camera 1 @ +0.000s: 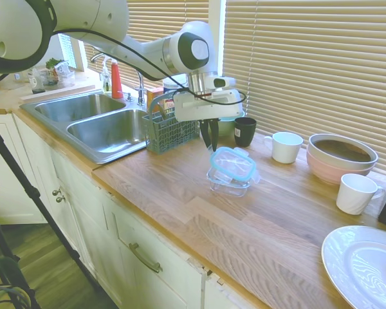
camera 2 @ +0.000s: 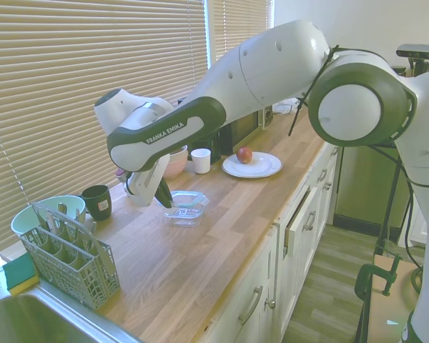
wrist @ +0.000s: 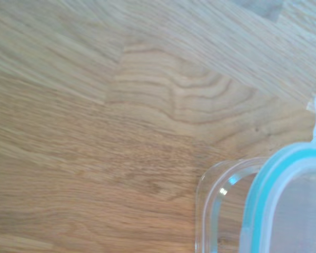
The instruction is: Cover the lid of the food container
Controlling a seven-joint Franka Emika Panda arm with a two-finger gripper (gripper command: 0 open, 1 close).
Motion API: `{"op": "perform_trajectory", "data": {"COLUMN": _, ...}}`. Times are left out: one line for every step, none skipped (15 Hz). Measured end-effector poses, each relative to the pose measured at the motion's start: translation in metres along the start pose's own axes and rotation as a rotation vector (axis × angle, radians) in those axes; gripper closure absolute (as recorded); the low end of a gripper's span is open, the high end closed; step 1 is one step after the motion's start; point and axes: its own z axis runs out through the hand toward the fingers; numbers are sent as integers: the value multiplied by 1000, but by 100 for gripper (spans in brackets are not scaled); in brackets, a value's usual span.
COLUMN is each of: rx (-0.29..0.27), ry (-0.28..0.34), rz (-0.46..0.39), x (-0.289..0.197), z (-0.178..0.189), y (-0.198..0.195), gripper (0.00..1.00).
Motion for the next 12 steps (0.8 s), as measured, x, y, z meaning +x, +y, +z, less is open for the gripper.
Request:
{"op": "perform_trajectory", "data": {"rx": -13, "ry": 1, "rz": -10, "x": -3, "z": 4, "y": 0, "gripper": 100}}
{"op": "perform_trajectory", "data": {"rx": -27, "ry": 2, "rz": -19, "x": -6, "z": 6, "y": -1, "gripper": 100}}
{"op": "perform_trajectory", "data": {"rx": -42, "ry": 4, "rz": -29, "x": -9, "z": 10, "y": 0, "gripper": 100}}
{"op": "perform_trajectory", "data": {"rx": -54, "ry": 7, "rz": -37, "x": -11, "z": 13, "y": 0, "gripper": 100}}
{"op": "perform_trajectory", "data": {"rx": -61, "ry": 10, "rz": -42, "x": -12, "z": 16, "y": 1, "gripper": 100}}
{"op": "perform_trajectory", "data": {"rx": -67, "ry": 13, "rz": -45, "x": -12, "z": 17, "y": 1, "gripper": 100}}
{"op": "perform_trajectory", "data": {"rx": -70, "ry": 15, "rz": -46, "x": -12, "z": 18, "y": 2, "gripper": 100}}
{"op": "perform_trajectory", "data": {"rx": -72, "ry": 14, "rz": -47, "x": -12, "z": 20, "y": 2, "gripper": 100}}
{"op": "perform_trajectory", "data": {"rx": -73, "ry": 14, "rz": -49, "x": -13, "z": 21, "y": 2, "gripper": 100}}
{"op": "perform_trajectory", "data": {"rx": -74, "ry": 14, "rz": -49, "x": -13, "z": 22, "y": 2, "gripper": 100}}
{"op": "perform_trajectory", "data": {"rx": -72, "ry": 14, "rz": -46, "x": -13, "z": 23, "y": 2, "gripper": 100}}
{"op": "perform_trajectory", "data": {"rx": -68, "ry": 16, "rz": -38, "x": -13, "z": 23, "y": 2, "gripper": 100}}
